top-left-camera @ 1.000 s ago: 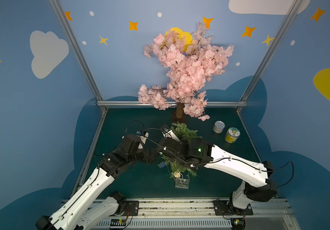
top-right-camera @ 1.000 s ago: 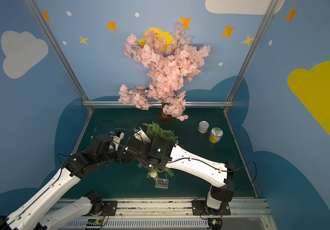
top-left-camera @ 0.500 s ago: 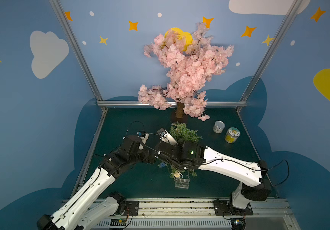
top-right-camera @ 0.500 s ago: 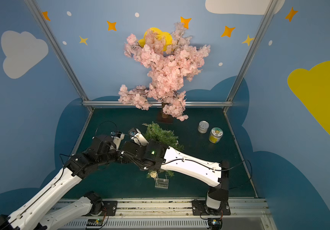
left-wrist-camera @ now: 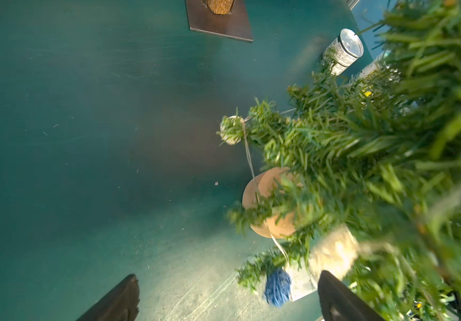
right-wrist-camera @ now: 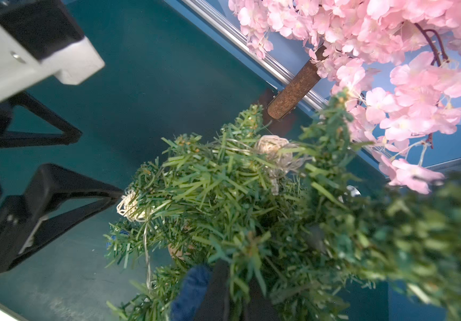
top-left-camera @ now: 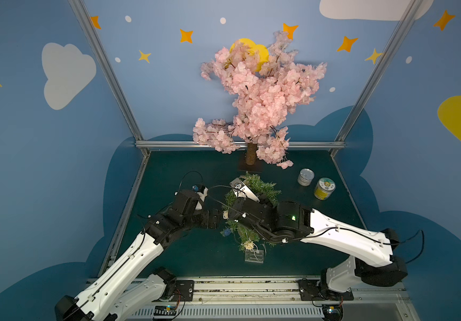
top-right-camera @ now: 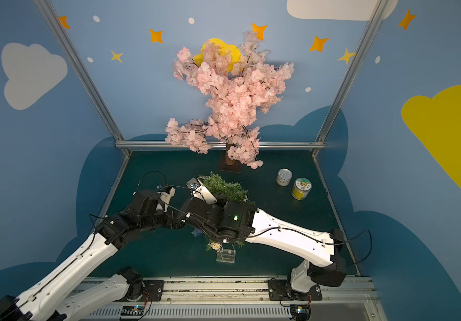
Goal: Remove string lights from the small christmas tree
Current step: Adjust the Christmas tree at the center of the board.
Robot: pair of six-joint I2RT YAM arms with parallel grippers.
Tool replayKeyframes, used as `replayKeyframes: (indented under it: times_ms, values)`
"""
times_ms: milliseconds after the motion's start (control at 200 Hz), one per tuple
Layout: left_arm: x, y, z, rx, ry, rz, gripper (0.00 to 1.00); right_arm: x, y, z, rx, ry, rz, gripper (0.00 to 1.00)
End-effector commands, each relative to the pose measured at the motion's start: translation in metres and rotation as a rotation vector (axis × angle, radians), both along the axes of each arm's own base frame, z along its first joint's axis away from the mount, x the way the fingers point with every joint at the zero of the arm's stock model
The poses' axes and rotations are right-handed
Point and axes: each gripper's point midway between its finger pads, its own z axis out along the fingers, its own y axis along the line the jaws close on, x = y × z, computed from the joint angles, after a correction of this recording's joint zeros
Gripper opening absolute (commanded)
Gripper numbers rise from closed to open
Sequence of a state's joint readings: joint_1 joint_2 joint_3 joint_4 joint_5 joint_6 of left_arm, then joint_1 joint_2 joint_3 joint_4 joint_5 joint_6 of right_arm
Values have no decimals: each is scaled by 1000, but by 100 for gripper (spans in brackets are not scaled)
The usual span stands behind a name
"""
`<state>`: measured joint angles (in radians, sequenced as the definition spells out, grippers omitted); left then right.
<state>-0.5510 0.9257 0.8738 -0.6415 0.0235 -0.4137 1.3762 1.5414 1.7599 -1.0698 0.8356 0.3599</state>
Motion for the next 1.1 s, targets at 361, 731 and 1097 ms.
replayKeyframes:
  times_ms: [361, 731, 1097]
  values:
    - [1, -3, 4, -22, -10, 1, 100, -8, -3, 44, 267, 22, 54, 11]
    - [-1, 0, 18, -30, -34, 6, 100, -20, -27, 35, 313, 118, -64, 70]
    - [-2, -1, 19, -31, -32, -1, 100, -12, -15, 5, 273, 191, -136, 67]
